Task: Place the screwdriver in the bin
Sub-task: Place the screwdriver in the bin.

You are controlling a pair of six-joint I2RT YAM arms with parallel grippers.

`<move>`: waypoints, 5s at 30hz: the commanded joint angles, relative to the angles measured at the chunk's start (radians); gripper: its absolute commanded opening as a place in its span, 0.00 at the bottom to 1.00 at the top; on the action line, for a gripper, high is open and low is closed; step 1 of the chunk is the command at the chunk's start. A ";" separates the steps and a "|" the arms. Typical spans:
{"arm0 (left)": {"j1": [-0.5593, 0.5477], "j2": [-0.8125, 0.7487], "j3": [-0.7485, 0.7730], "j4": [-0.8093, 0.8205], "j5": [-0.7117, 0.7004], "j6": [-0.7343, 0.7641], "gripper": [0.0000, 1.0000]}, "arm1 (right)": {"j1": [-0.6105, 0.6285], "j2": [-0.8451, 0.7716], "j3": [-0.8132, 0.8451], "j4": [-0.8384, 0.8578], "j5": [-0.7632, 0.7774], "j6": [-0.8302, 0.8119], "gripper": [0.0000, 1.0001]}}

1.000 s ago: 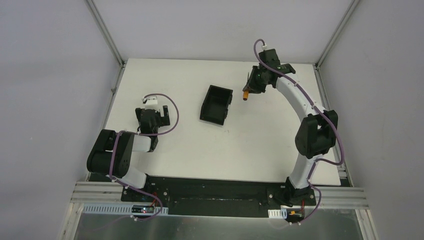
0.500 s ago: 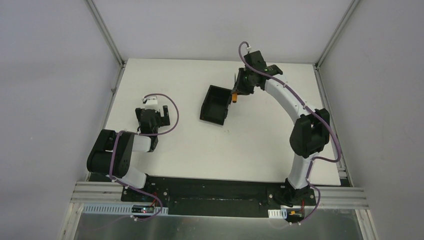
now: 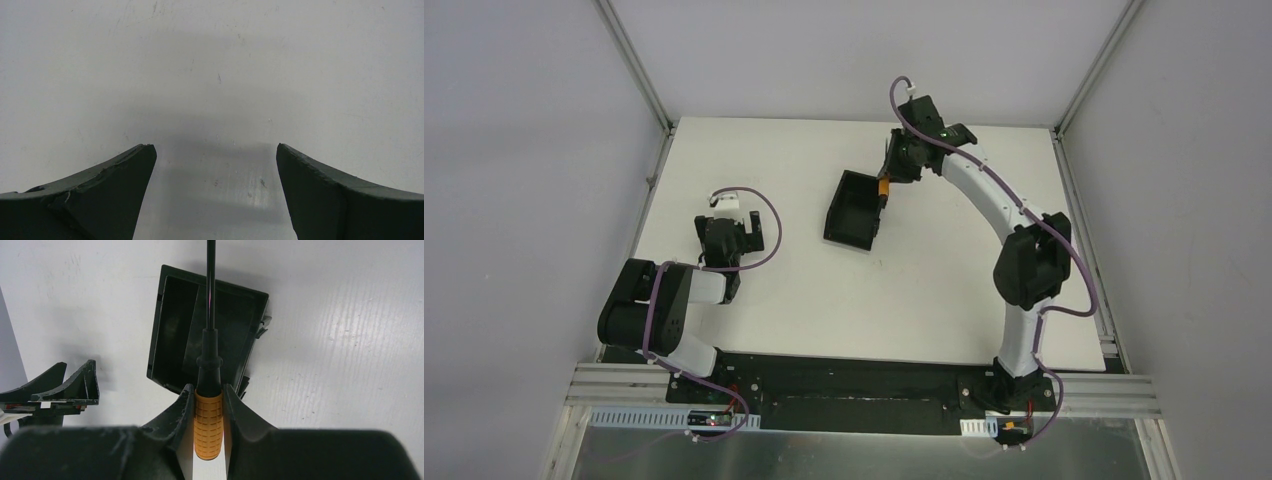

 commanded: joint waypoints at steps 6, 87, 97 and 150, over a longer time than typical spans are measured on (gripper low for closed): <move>0.008 -0.012 0.012 0.014 0.011 -0.007 0.99 | 0.080 0.035 0.050 0.026 0.122 0.100 0.00; 0.008 -0.011 0.012 0.014 0.011 -0.007 0.99 | 0.373 0.331 0.176 -0.201 0.711 0.804 0.00; 0.008 -0.010 0.012 0.014 0.011 -0.007 0.99 | 0.359 0.365 0.185 -0.187 0.688 0.814 0.00; 0.008 -0.012 0.012 0.014 0.011 -0.007 0.99 | 0.368 0.299 0.337 -0.289 0.805 0.675 0.47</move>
